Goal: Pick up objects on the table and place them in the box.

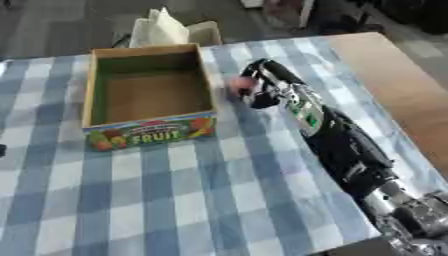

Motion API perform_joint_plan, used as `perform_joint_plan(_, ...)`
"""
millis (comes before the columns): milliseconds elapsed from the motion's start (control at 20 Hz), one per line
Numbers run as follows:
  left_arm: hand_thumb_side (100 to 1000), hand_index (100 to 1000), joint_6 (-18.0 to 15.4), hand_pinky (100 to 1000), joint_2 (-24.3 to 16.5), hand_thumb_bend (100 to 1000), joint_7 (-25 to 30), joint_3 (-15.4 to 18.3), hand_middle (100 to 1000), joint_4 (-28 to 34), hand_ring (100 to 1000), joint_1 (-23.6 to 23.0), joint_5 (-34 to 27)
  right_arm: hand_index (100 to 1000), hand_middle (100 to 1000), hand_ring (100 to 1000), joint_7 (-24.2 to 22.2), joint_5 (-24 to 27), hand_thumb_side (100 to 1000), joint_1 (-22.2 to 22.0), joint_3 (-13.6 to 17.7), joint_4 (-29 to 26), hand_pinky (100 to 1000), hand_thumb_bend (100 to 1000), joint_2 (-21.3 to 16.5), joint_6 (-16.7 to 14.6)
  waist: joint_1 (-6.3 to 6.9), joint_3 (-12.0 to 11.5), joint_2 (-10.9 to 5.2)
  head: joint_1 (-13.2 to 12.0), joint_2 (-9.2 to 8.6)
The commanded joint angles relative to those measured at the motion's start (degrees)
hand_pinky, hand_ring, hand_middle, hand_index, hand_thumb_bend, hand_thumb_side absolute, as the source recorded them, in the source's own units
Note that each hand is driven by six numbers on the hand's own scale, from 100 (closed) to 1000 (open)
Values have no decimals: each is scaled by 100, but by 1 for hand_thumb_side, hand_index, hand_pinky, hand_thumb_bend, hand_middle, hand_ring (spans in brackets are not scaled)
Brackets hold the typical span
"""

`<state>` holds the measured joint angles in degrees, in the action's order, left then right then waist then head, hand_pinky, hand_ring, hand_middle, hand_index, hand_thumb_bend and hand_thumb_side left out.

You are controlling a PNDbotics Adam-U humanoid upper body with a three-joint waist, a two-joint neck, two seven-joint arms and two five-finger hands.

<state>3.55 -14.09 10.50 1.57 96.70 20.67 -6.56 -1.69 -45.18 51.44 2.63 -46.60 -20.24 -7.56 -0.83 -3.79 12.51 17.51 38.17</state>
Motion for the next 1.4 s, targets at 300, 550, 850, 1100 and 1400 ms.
perform_joint_plan(300, 860, 575, -1, 689, -52, 100, 3, 14, 522, 86, 487, 54, -21, 482, 401, 507, 795, 227, 100, 200, 51, -684, 360, 100, -111, 490, -9, -18, -120, 23, -50)
perform_joint_plan(550, 860, 575, 0, 688, -47, 100, 19, -8, 522, 88, 487, 66, -27, 485, 404, 509, 1297, 429, 100, 459, -230, -742, 366, 100, -57, 377, -9, -47, -130, 48, -53)
perform_joint_plan(850, 857, 576, -7, 688, -34, 100, 53, -47, 523, 97, 487, 119, -34, 500, 420, 523, 1463, 125, 100, 914, -588, -475, 392, 100, 204, 5, 9, -126, -112, 114, -90)
perform_joint_plan(1100, 857, 576, -9, 688, -18, 100, 78, -74, 522, 105, 487, 179, -37, 516, 438, 547, 1304, -345, 100, 1132, -663, -205, 420, 111, 480, -242, 4, -243, -65, 175, -155)
perform_joint_plan(1400, 858, 576, -6, 688, 2, 100, 115, -108, 522, 110, 487, 234, -37, 563, 480, 583, 1114, -882, 100, 1203, -694, 42, 465, 134, 841, -451, -11, -332, -16, 244, -183)
